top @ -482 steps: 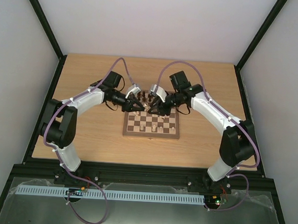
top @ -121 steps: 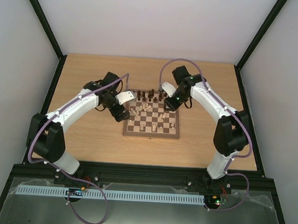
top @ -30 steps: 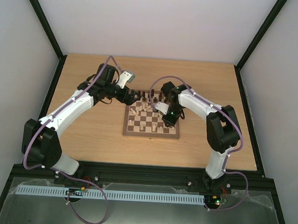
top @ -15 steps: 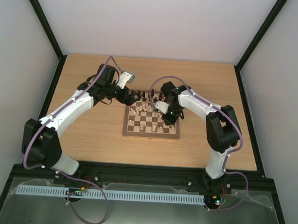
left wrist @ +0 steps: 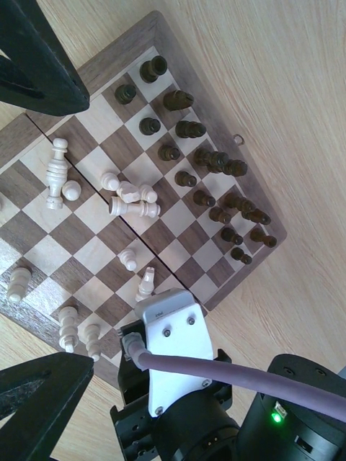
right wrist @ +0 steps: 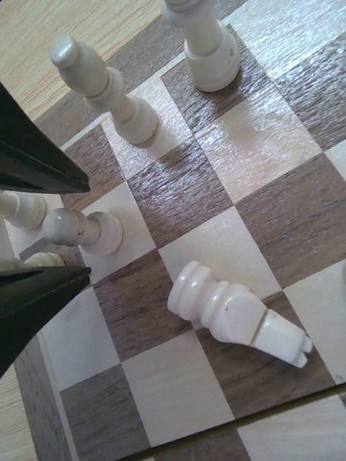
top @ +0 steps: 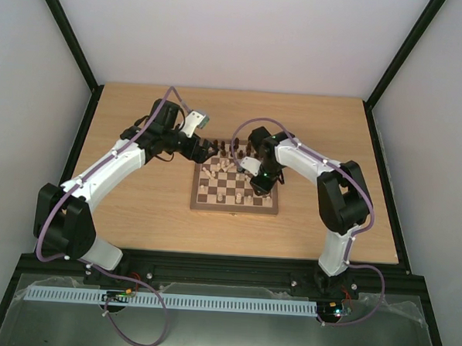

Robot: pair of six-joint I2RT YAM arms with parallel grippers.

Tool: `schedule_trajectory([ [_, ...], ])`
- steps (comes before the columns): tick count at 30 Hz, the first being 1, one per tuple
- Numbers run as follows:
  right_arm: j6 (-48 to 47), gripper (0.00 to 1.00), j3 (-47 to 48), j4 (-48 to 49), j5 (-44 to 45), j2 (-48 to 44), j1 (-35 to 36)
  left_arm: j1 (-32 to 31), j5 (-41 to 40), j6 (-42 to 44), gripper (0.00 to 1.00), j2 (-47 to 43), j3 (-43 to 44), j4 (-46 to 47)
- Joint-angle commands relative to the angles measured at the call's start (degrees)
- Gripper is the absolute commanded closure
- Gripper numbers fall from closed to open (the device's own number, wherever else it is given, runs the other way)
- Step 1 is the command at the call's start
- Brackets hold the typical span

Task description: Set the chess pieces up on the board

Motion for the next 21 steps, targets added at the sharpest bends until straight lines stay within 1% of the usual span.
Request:
schedule_trajectory([
  [1, 1.13, 0.69, 3.05, -3.91, -1.03, 0.22, 0.29, 0.43, 0.26, 0.04, 0.07, -0.62, -0.24, 0.40],
  [5, 2.59, 0.68, 6.95, -5.18, -1.93, 0.50, 0.29, 0.44, 0.24, 0.19, 0.07, -0.90, -0.71, 0.42],
  [9, 4.98, 0.72, 10.07, -5.36, -2.52, 3.44, 0.20, 0.53, -0.65, 0.86, 0.06, -0.90, -0.82, -0.30],
  [12, 6.20, 0.72, 11.43, -5.26, -4.00, 6.04, 0.20, 0.53, -5.10, 1.11, 0.06, -1.24, -0.54, -0.79],
  [14, 6.59, 0.71, 11.53, -4.99, -4.65, 7.13, 0.20, 0.98, -10.30, -0.85, 0.04, -1.57, -0.38, -0.61],
  [18, 7.05, 0.68, 11.50, -4.50, -4.62, 8.71, 0.20, 4.02, -12.75, -5.30, 0.01, -1.25, 0.11, -0.10],
  [21, 7.54, 0.68, 11.48, -3.63, -2.76, 9.30, 0.20, 4.96, -13.38, -5.53, 0.01, -1.15, -0.47, 0.46],
])
